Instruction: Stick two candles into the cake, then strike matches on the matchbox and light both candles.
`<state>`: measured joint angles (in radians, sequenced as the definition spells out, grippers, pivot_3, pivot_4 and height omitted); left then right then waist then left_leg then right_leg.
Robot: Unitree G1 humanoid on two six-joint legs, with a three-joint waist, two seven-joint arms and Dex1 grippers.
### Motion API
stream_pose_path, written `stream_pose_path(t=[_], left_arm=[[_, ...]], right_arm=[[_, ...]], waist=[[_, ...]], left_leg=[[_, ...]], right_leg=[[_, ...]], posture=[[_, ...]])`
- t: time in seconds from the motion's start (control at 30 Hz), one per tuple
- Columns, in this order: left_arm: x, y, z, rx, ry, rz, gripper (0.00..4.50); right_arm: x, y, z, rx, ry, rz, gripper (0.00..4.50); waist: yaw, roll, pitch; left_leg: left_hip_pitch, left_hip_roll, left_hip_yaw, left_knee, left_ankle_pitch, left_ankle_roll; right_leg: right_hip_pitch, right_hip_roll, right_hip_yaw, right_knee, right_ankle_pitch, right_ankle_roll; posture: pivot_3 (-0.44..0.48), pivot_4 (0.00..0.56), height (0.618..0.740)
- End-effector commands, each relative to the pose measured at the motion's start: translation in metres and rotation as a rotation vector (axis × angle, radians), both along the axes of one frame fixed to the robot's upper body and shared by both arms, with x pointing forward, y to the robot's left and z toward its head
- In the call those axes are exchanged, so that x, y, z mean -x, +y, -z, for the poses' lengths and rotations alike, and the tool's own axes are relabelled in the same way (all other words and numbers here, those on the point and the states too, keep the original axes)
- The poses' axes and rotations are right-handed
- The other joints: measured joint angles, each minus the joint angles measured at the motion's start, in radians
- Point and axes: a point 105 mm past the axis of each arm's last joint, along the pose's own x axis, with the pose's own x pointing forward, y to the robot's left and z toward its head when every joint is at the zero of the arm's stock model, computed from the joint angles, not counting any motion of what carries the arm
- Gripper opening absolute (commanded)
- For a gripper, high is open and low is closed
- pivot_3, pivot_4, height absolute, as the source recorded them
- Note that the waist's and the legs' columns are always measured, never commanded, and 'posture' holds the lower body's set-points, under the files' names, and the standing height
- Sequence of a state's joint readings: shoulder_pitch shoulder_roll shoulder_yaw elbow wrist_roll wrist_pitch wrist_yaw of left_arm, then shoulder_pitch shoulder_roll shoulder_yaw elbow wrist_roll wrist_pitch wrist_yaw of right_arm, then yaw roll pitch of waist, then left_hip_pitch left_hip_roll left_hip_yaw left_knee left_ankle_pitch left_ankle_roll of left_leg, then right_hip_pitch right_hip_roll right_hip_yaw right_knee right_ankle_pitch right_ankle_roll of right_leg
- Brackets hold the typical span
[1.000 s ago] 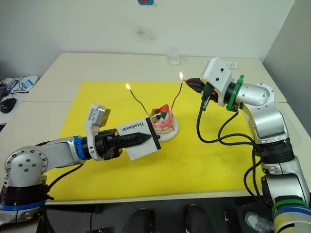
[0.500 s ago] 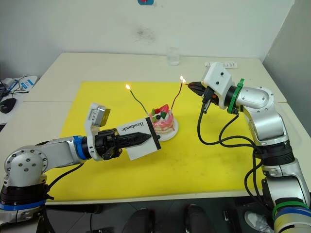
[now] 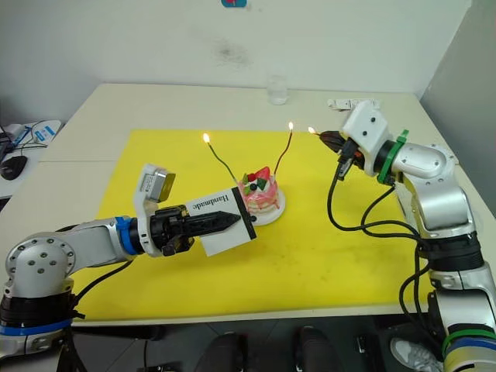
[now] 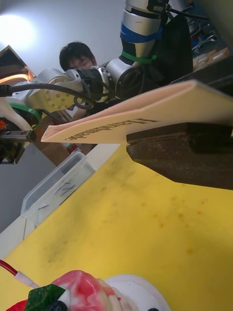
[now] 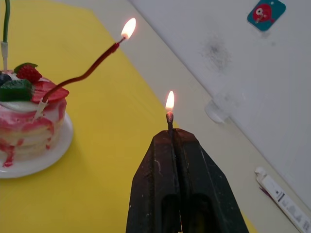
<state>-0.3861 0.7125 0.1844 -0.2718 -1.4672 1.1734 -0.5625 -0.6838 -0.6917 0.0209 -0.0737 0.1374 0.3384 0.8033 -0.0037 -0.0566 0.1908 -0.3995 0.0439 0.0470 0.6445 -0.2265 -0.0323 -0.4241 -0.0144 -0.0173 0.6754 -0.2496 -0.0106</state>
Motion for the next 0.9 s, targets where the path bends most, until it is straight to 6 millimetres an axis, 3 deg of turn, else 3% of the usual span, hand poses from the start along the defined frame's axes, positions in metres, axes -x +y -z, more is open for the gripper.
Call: stream_pose_path(t=[0.03, 0.33, 0.5, 0.7, 0.9], left_arm=[[0.008, -0.003, -0.009, 0.004, -0.042, 0.044, 0.00], [0.021, -0.006, -0.003, -0.013, -0.046, 0.083, 0.00], [0.025, -0.012, -0.001, -0.005, -0.048, 0.100, 0.00], [0.028, -0.012, 0.001, -0.002, -0.045, 0.102, 0.00], [0.028, -0.010, 0.003, -0.003, -0.041, 0.090, 0.00]], right_arm=[[0.008, -0.024, -0.010, -0.023, -0.049, 0.114, 0.03], [0.028, -0.097, 0.011, -0.006, -0.052, 0.543, 0.03], [0.029, -0.151, 0.018, 0.093, -0.089, 0.829, 0.03], [0.027, -0.172, 0.037, 0.116, -0.032, 0.915, 0.03], [0.024, -0.178, 0.052, 0.073, 0.039, 0.933, 0.03]], waist=[[0.001, 0.000, 0.000], [0.000, 0.000, 0.000], [0.000, 0.002, 0.000], [-0.002, 0.002, 0.000], [-0.002, 0.002, 0.000]], left_leg=[[0.000, 0.000, 0.000, 0.000, 0.000, 0.000], [0.000, 0.000, 0.001, 0.000, 0.000, 0.000], [0.001, -0.001, 0.001, 0.000, 0.000, 0.000], [0.001, -0.001, 0.002, 0.000, 0.000, 0.000], [0.001, 0.000, 0.002, 0.000, 0.000, 0.000]], right_leg=[[0.000, 0.000, 0.000, 0.000, 0.000, 0.000], [0.000, 0.000, 0.000, 0.000, 0.000, 0.000], [0.000, 0.000, 0.001, 0.001, 0.000, 0.000], [0.000, 0.000, 0.003, 0.001, 0.000, 0.000], [0.000, 0.001, 0.003, 0.000, 0.000, 0.000]], posture=[[0.000, 0.150, 0.740], [0.000, 0.150, 0.740], [0.000, 0.150, 0.740], [0.000, 0.150, 0.740], [0.000, 0.150, 0.740]])
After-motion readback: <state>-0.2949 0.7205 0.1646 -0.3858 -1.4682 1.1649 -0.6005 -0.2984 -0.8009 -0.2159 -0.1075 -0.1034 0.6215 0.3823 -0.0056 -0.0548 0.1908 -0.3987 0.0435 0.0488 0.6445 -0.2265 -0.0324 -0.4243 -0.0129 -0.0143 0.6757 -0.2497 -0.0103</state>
